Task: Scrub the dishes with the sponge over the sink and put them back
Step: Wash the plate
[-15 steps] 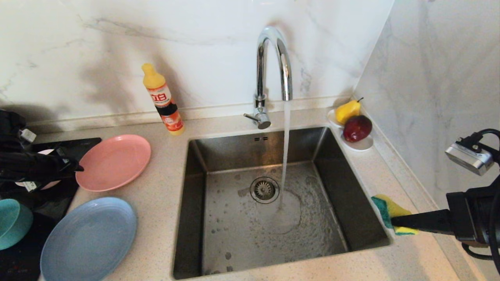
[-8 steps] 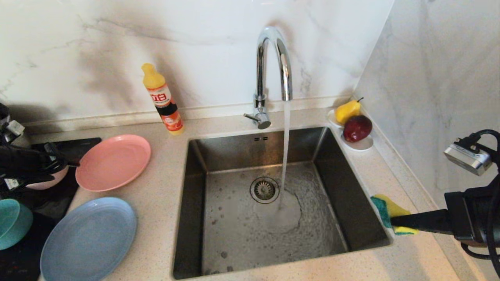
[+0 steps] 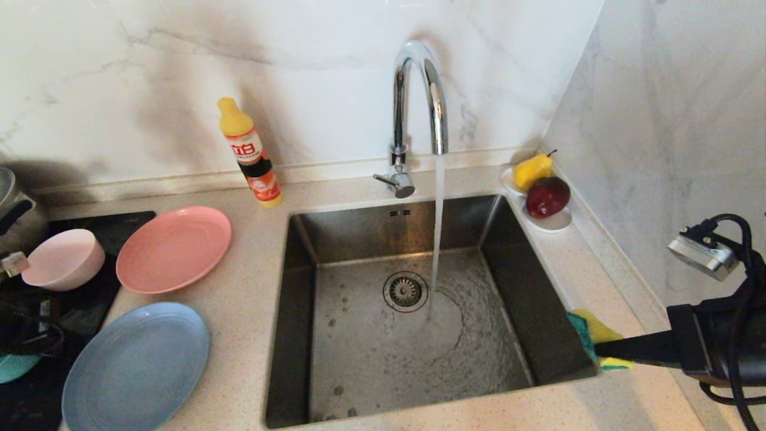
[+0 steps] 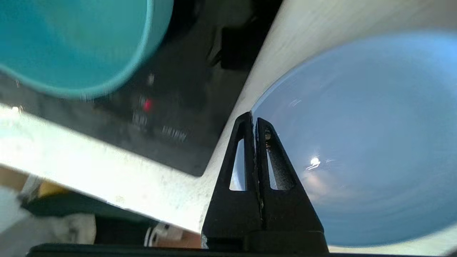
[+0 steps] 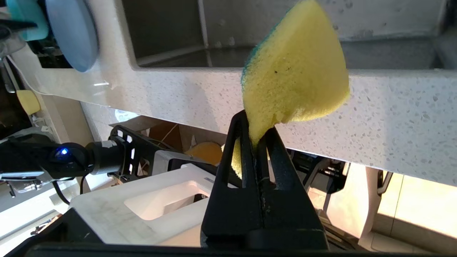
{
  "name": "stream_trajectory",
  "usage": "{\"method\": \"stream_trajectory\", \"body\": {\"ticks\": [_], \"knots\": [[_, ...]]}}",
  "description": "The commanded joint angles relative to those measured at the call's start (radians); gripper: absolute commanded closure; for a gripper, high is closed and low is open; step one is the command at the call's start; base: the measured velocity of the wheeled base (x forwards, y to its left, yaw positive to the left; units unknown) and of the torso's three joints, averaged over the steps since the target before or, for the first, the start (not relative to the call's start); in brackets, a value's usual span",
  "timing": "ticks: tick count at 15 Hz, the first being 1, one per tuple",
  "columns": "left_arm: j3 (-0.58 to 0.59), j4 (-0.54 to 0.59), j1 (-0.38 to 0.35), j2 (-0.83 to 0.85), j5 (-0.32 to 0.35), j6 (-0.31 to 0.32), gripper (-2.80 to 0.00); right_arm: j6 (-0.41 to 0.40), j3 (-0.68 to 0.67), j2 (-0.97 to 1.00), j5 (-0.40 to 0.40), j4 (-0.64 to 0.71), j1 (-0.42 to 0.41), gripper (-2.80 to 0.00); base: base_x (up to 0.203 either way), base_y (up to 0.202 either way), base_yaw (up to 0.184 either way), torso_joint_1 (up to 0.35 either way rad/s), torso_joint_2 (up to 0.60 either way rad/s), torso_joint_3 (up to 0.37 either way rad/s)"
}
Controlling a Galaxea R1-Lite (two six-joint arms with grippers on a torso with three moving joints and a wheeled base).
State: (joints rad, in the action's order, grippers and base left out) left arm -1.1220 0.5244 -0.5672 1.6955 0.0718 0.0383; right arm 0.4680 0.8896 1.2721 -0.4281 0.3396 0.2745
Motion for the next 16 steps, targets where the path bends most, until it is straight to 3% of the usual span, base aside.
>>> {"method": "stream_trajectory", "body": {"ticks": [1, 2, 5, 10, 16], "knots": [[0.079, -0.048, -0.003, -0.010, -0.005, 0.001, 0.00, 0.003, -0.008, 0.015, -0.004, 0.003, 0.000, 0.00, 0.000, 0.000, 0.000, 0.000, 0.00, 0.000], [0.111, -0.111, -0.003, -0.009, 0.005, -0.002, -2.80, 0.003, -0.010, 0.019, -0.004, 0.002, 0.000, 0.00, 0.000, 0.000, 0.000, 0.000, 0.00, 0.000], [0.115, -0.144, -0.003, 0.019, 0.074, -0.055, -2.80, 0.001, -0.011, 0.029, -0.004, 0.001, -0.001, 0.00, 0.000, 0.000, 0.000, 0.000, 0.00, 0.000], [0.127, -0.167, -0.005, 0.040, 0.272, -0.166, -2.80, 0.003, -0.020, 0.021, -0.003, -0.025, -0.001, 0.00, 0.000, 0.000, 0.000, 0.000, 0.00, 0.000], [0.179, -0.299, -0.005, 0.066, 0.277, -0.191, -2.80, 0.002, -0.045, 0.023, -0.004, -0.027, -0.006, 0.00, 0.000, 0.000, 0.000, 0.000, 0.00, 0.000]]}}
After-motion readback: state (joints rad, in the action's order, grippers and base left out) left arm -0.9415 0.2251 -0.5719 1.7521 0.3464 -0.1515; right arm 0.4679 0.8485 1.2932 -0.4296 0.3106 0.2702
